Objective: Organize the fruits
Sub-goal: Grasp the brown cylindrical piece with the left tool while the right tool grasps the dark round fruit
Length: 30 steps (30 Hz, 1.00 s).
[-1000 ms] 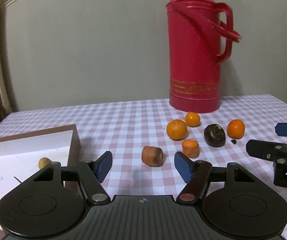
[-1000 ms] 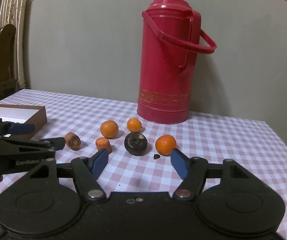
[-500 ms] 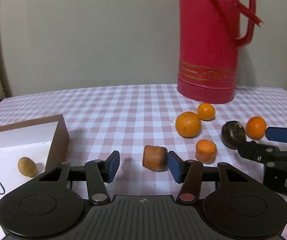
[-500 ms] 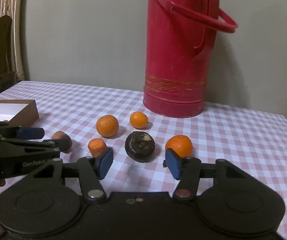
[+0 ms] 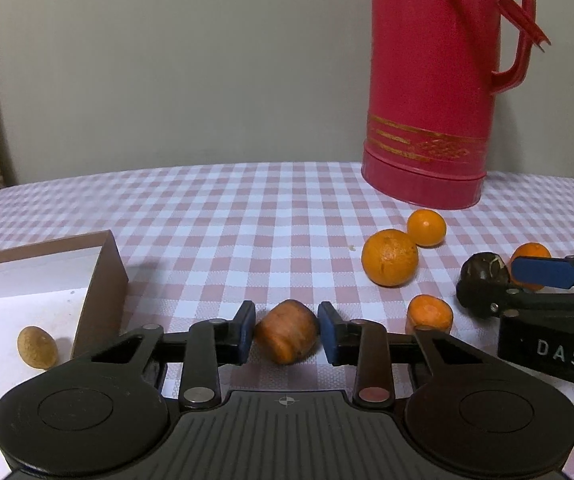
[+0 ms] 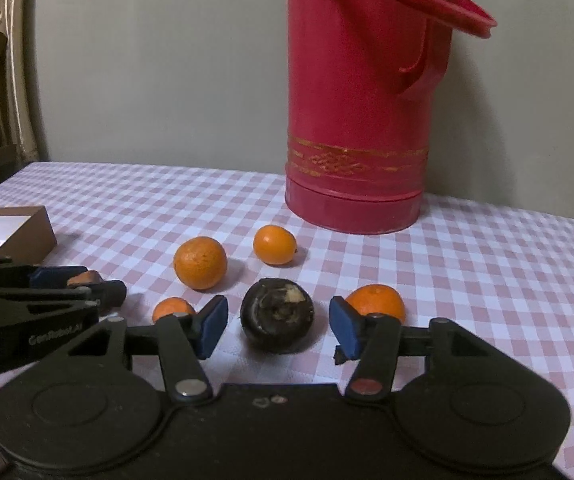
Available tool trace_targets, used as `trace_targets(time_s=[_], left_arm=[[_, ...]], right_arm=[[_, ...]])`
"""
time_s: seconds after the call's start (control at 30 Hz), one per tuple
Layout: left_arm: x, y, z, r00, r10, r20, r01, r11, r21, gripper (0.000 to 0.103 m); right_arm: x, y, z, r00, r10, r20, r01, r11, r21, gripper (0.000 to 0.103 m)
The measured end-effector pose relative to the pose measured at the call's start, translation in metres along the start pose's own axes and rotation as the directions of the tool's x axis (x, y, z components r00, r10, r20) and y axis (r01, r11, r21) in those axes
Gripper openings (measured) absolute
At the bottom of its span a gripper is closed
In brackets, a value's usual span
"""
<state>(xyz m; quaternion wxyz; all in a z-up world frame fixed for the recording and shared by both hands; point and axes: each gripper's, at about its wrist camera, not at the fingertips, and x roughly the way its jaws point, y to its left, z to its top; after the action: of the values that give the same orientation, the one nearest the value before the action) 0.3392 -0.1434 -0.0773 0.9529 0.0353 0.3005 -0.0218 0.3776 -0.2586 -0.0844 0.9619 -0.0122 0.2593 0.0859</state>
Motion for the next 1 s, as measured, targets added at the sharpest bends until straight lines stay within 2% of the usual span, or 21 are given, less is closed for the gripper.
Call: trace_targets(time_s=[0.07, 0.13, 0.53, 0.8, 1.0], left_arm=[[0.001, 0.0, 0.0, 1.0, -0.004, -0.002, 0.005, 1.0, 0.002, 0.035], [0.001, -0.001, 0.0, 1.0, -0.013, -0.001, 0.013, 1.0, 0.009, 0.034], [-0.022, -0.004, -0.004, 0.996, -0.023, 0.085, 0.02, 0.999, 0.035, 0.034], [-0.069, -0.003, -0.009, 0.983, -0.064, 0.174, 0.058, 0.997, 0.042, 0.034], [-0.098, 0.0, -0.021, 0.977, -0.086, 0.197, 0.083, 0.996, 0.025, 0.034]], right_arm=[[0.002, 0.0, 0.001, 1.0, -0.001, -0.001, 0.001, 1.0, 0.005, 0.044], [0.005, 0.0, 0.001, 1.0, -0.001, -0.013, 0.001, 1.0, 0.007, 0.034], [-0.011, -0.002, 0.0, 0.999, -0.042, 0.019, 0.041, 0.999, 0.004, 0.033], [-0.055, -0.001, 0.006, 0.994, -0.059, 0.092, 0.058, 0.998, 0.017, 0.033], [-0.089, 0.005, -0.001, 0.988, -0.068, 0.139, 0.067, 0.998, 0.018, 0.033]])
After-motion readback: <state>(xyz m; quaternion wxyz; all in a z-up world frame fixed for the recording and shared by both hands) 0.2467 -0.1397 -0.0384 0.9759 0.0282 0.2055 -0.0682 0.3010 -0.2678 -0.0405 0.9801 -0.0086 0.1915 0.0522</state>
